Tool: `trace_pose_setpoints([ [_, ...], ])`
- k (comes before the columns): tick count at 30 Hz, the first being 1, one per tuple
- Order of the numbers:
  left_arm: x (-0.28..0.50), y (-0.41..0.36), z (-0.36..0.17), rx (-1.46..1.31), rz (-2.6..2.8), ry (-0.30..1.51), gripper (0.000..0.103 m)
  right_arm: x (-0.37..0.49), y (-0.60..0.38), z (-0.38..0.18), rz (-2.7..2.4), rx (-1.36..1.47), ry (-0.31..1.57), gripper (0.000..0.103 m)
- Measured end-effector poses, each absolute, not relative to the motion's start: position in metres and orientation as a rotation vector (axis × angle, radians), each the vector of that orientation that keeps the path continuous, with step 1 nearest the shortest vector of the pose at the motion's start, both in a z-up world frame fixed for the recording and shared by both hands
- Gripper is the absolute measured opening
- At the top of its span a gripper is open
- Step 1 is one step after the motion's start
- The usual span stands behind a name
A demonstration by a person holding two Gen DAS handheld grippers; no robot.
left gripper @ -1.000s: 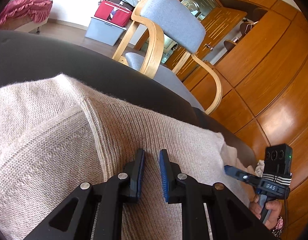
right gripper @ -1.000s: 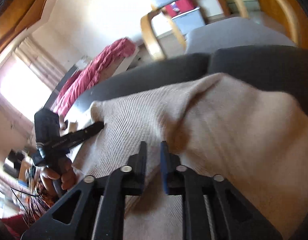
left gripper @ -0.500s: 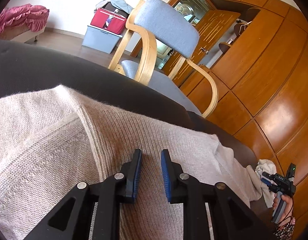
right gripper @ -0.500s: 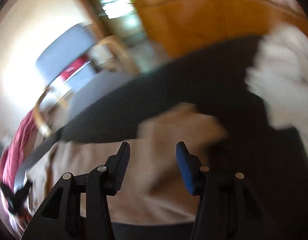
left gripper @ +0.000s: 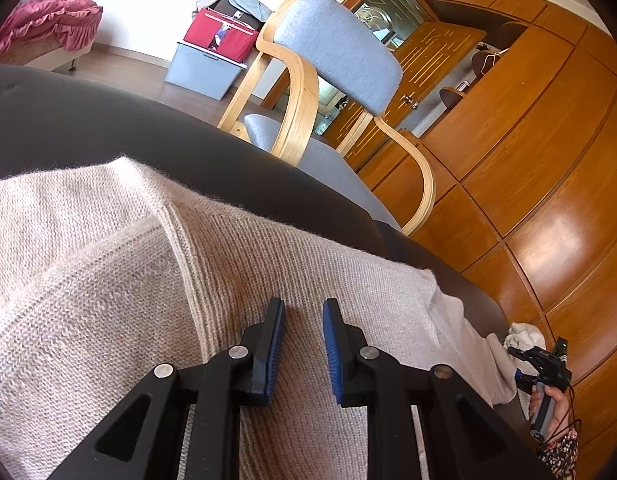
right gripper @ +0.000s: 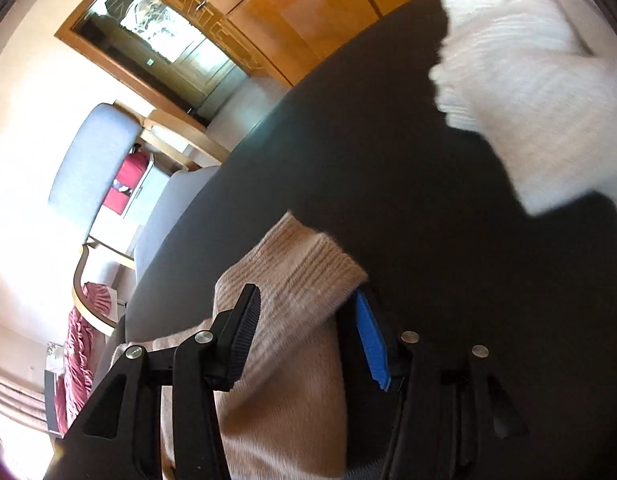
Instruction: Fold clothes
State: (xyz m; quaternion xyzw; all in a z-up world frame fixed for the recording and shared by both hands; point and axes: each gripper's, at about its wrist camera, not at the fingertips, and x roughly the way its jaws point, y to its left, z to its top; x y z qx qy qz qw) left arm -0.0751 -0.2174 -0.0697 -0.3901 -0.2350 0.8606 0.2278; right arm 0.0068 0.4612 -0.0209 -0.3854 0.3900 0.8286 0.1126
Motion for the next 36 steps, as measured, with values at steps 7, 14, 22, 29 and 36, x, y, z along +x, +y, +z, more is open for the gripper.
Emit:
trace_pose_setpoints([
  [7,-0.076,-0.219,-0.071,-1.075,2.360,-0.661,0.019,-0.003,0.432,0.000,2.512,-1.112,1.042,0.015],
  [14,-0.074,-0.220,-0.071,-1.072,2.349,-0.679,0.019,-0.009,0.384,0.059,2.669,-1.043,0.873,0.015],
  [22,-0.073,-0.220,-0.071,-1.070,2.340,-0.693,0.019,-0.039,0.300,0.103,2.880,-1.064,0.791,0.015],
  [29,-0.074,-0.220,-0.073,-1.068,2.330,-0.708,0.019,-0.066,0.219,0.103,3.024,-1.152,0.692,0.015],
  [36,-0.074,-0.219,-0.075,-1.067,2.322,-0.720,0.019,-0.079,0.193,0.044,2.941,-1.351,0.538,0.031],
])
